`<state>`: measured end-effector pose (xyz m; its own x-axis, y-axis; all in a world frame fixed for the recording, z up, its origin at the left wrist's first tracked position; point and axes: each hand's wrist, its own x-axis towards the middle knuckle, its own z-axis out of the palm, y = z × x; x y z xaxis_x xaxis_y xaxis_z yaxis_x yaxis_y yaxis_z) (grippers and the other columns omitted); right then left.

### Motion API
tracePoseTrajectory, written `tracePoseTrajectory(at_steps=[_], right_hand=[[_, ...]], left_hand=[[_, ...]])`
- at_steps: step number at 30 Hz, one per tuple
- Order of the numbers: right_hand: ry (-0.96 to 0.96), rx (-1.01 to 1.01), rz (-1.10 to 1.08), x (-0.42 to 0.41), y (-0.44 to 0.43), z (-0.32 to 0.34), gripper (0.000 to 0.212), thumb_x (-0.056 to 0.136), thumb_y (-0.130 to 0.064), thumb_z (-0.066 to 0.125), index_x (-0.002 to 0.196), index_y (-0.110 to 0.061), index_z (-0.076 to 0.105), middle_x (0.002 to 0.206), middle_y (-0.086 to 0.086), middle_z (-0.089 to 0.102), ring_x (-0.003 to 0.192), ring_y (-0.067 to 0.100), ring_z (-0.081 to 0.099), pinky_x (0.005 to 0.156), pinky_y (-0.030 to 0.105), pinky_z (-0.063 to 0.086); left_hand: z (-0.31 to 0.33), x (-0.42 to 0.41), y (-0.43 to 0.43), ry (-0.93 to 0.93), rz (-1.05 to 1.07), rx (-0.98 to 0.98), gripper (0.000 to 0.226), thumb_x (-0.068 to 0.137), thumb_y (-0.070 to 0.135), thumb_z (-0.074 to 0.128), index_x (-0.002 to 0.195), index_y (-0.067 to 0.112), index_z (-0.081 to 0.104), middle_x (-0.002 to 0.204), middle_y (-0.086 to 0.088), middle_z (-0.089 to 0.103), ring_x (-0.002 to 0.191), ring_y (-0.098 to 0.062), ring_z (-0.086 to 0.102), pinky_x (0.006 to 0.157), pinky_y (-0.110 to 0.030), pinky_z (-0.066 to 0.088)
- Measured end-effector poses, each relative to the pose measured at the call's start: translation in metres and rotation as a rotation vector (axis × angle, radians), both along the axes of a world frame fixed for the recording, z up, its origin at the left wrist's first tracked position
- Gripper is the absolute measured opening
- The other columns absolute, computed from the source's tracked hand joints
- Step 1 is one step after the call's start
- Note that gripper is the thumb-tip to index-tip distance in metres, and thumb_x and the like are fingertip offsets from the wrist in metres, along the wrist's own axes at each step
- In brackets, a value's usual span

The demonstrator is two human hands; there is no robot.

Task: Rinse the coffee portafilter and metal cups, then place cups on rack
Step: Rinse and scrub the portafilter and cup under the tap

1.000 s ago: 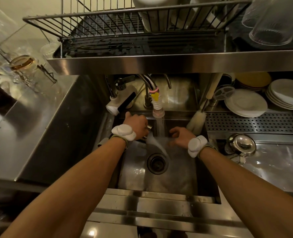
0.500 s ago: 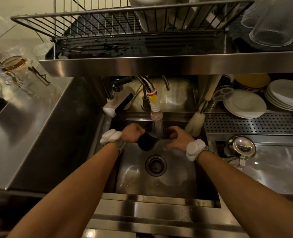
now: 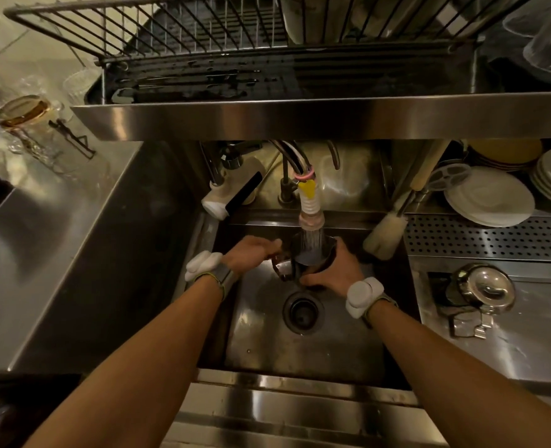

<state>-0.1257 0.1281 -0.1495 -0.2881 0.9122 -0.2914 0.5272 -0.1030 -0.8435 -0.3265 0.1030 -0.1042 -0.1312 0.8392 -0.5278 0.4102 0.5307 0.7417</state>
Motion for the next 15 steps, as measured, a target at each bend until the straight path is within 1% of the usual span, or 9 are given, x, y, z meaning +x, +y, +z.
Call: tracePoseTrajectory(at_steps=[1, 2, 4, 7, 9, 12, 13, 15], right_hand=[[-0.010, -0.001, -0.021, 0.001, 0.000, -0.002, 0.101, 0.042, -0.034, 0.091, 0.128, -0.021, 0.038, 0.125, -0.001, 0.057, 0.113, 0.019, 0.054, 0.085, 0.021, 0.040], [-0.010, 0.000, -0.053, 0.001, 0.001, -0.004, 0.101, 0.043, -0.033, 0.091, 0.128, -0.021, 0.038, 0.126, -0.001, 0.057, 0.113, 0.019, 0.054, 0.086, 0.022, 0.040], [0.005, 0.010, -0.067, -0.004, 0.000, -0.005, 0.099, 0.043, -0.034, 0.090, 0.127, -0.022, 0.038, 0.124, -0.002, 0.057, 0.110, 0.016, 0.053, 0.085, 0.021, 0.039], [0.011, -0.012, 0.018, -0.009, -0.002, -0.006, 0.097, 0.039, -0.043, 0.087, 0.122, -0.027, 0.039, 0.111, -0.011, 0.057, 0.102, 0.012, 0.055, 0.078, 0.017, 0.042], [0.003, -0.013, 0.015, -0.002, -0.001, -0.008, 0.101, 0.036, -0.044, 0.086, 0.123, -0.027, 0.039, 0.114, -0.010, 0.057, 0.103, 0.011, 0.054, 0.081, 0.020, 0.041], [-0.001, 0.016, -0.053, 0.001, 0.005, -0.008, 0.100, 0.041, -0.036, 0.090, 0.126, -0.023, 0.039, 0.120, -0.005, 0.057, 0.102, 0.011, 0.051, 0.084, 0.023, 0.040], [0.006, 0.020, -0.046, -0.001, 0.005, -0.007, 0.098, 0.041, -0.037, 0.090, 0.124, -0.024, 0.039, 0.117, -0.007, 0.057, 0.101, 0.010, 0.050, 0.084, 0.022, 0.040], [0.022, 0.003, -0.004, -0.006, 0.002, -0.006, 0.096, 0.036, -0.045, 0.087, 0.118, -0.031, 0.039, 0.107, -0.015, 0.055, 0.098, 0.007, 0.051, 0.078, 0.016, 0.040]], left_hand=[[-0.003, -0.004, 0.000, 0.053, 0.009, 0.014, 0.035, 0.095, 0.033, 0.051, 0.103, 0.005, 0.070, 0.104, -0.009, 0.069, 0.097, -0.017, 0.063, 0.083, -0.028, 0.047], [-0.005, -0.007, 0.000, 0.100, 0.018, 0.031, 0.035, 0.096, 0.033, 0.049, 0.103, 0.005, 0.071, 0.103, -0.009, 0.069, 0.098, -0.018, 0.062, 0.087, -0.029, 0.045], [-0.008, -0.011, 0.000, 0.170, 0.041, 0.057, 0.034, 0.096, 0.030, 0.048, 0.100, 0.005, 0.071, 0.101, -0.012, 0.069, 0.094, -0.018, 0.061, 0.085, -0.027, 0.042], [-0.010, -0.015, 0.003, 0.214, 0.077, 0.070, 0.035, 0.096, 0.031, 0.049, 0.100, 0.004, 0.070, 0.105, -0.016, 0.069, 0.101, -0.027, 0.063, 0.091, -0.033, 0.045], [-0.011, -0.018, 0.003, 0.244, 0.069, 0.078, 0.033, 0.095, 0.032, 0.049, 0.098, 0.007, 0.070, 0.106, -0.016, 0.069, 0.104, -0.030, 0.062, 0.091, -0.034, 0.045], [-0.016, -0.020, 0.001, 0.260, 0.031, 0.074, 0.031, 0.094, 0.033, 0.050, 0.098, 0.009, 0.070, 0.106, -0.014, 0.069, 0.105, -0.029, 0.063, 0.089, -0.031, 0.044], [-0.018, -0.020, 0.000, 0.261, 0.030, 0.071, 0.030, 0.094, 0.033, 0.051, 0.099, 0.010, 0.070, 0.106, -0.014, 0.069, 0.105, -0.029, 0.062, 0.087, -0.029, 0.043], [-0.019, -0.020, -0.001, 0.266, 0.027, 0.067, 0.030, 0.094, 0.033, 0.051, 0.098, 0.010, 0.070, 0.106, -0.014, 0.069, 0.105, -0.029, 0.062, 0.087, -0.029, 0.043]])
